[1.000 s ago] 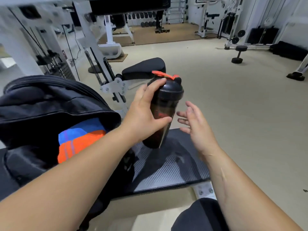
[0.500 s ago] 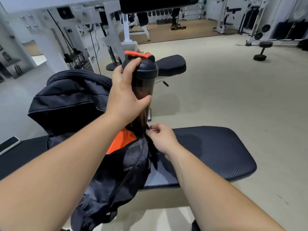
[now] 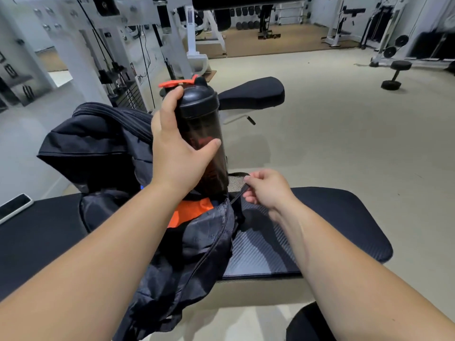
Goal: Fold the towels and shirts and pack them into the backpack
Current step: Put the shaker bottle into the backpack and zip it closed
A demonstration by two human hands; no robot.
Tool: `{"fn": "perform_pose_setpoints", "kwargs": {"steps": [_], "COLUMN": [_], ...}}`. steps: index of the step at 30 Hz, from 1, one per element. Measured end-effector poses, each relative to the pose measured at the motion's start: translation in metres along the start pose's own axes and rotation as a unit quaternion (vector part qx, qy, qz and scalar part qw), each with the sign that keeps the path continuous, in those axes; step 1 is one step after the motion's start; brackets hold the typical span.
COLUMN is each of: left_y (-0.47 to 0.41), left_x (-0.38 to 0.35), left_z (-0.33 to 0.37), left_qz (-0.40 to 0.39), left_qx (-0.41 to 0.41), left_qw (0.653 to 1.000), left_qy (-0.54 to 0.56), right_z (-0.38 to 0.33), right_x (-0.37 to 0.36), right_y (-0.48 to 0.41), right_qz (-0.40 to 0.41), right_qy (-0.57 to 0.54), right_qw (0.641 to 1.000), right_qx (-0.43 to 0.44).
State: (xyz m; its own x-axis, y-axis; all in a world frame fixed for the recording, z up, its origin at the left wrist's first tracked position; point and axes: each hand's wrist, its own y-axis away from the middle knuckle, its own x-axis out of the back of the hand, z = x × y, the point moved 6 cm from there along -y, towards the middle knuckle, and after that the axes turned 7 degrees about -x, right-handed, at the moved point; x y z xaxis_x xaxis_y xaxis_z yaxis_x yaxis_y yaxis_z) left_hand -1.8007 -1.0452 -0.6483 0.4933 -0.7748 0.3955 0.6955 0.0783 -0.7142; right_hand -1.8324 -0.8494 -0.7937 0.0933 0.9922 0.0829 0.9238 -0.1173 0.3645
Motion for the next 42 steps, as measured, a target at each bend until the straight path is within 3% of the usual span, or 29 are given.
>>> {"fn": "perform_pose_setpoints", "kwargs": {"steps": [13, 20, 25, 29, 33, 37, 40, 42], "left_y": [0.029, 0.052, 0.051, 0.028, 0.005, -0.001, 0.001, 0.007], "left_x": [-0.038, -0.035, -0.039, -0.034, -0.026, -0.031, -0.025, -0.020], "left_z": [-0.010, -0.023, -0.015, -0.010, 0.001, -0.003, -0.009, -0.017], "left_qz": [0.052, 0.143, 0.056, -0.038, -0.126, -0.215, -0.170, -0.115], "left_qx": [0.051, 0.120, 0.054, -0.005, -0.061, -0.069, -0.064, -0.020], "left_qw": [0.996, 0.979, 0.996, 0.998, 0.990, 0.974, 0.983, 0.993], "left_qy": [0.053, 0.081, 0.037, 0.048, -0.009, -0.015, -0.013, -0.002], "right_z": [0.008, 0.012, 0.011, 0.007, 0.008, 0.008, 0.009, 0.009], "right_x": [0.007, 0.007, 0.013, 0.013, 0.010, 0.010, 0.010, 0.010], "right_y": [0.007, 0.009, 0.009, 0.014, 0.017, 0.015, 0.013, 0.012], "right_qz": [-0.027, -0.043, -0.044, -0.056, -0.062, -0.065, -0.061, -0.057], "right_qy": [-0.068, -0.083, 0.026, 0.029, 0.029, 0.030, 0.017, -0.002], "right_qw": [0.995, 0.993, 0.998, 0.998, 0.997, 0.997, 0.998, 0.998], "right_qx": [-0.070, -0.073, -0.035, -0.022, -0.023, -0.025, -0.031, -0.035]}}
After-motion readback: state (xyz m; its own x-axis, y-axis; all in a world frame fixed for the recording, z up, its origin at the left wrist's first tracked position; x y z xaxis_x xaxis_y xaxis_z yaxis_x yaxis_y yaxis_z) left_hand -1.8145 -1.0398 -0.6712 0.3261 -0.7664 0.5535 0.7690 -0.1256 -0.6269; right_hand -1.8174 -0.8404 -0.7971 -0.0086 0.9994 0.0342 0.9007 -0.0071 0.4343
